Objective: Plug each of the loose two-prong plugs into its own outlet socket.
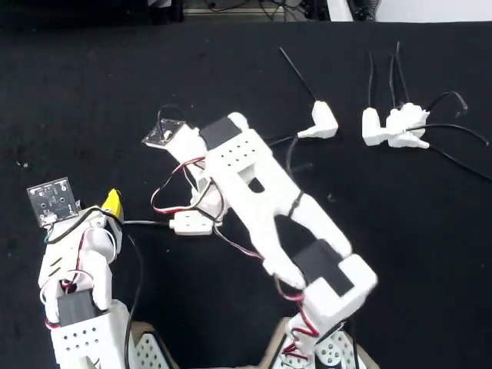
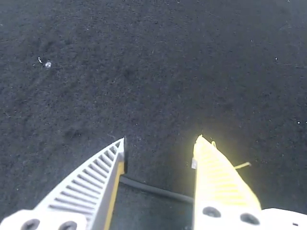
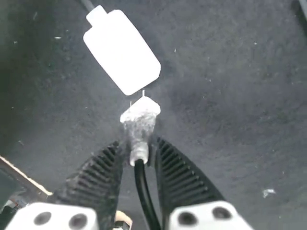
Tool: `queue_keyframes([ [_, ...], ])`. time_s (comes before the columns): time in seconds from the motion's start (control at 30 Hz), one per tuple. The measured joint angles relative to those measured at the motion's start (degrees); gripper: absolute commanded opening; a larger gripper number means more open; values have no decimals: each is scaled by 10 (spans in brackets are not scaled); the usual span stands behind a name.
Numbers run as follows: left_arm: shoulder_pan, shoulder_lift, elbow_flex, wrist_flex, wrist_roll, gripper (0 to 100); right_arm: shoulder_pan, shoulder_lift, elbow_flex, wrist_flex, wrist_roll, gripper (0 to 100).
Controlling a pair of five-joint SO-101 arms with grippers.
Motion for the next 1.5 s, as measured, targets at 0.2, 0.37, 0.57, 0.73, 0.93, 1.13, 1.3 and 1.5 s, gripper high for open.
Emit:
queue_keyframes([
  [0.2, 62, 0, 0, 34, -27, 230, 11, -110, 0, 49, 0, 10],
  [0.37, 113, 4, 0, 52, -55, 230, 61, -159, 0, 59, 8, 10],
  [0.57, 144, 117, -17, 17, -78, 234, 113, -191, 41, 59, 46, 10],
  [0.73, 143, 317, -92, -59, -66, 235, 140, -222, 82, 59, 67, 10],
  [0.93, 143, 542, -183, -113, -34, 236, 161, -271, 117, 59, 76, 10],
  [1.13, 165, 682, -248, -100, -34, 236, 171, -308, 140, 59, 85, 10],
  [1.3, 197, 713, -280, -66, -33, 236, 171, -312, 149, 59, 92, 10],
  [1.5, 277, 716, -281, -62, -27, 236, 171, -312, 150, 59, 92, 10],
])
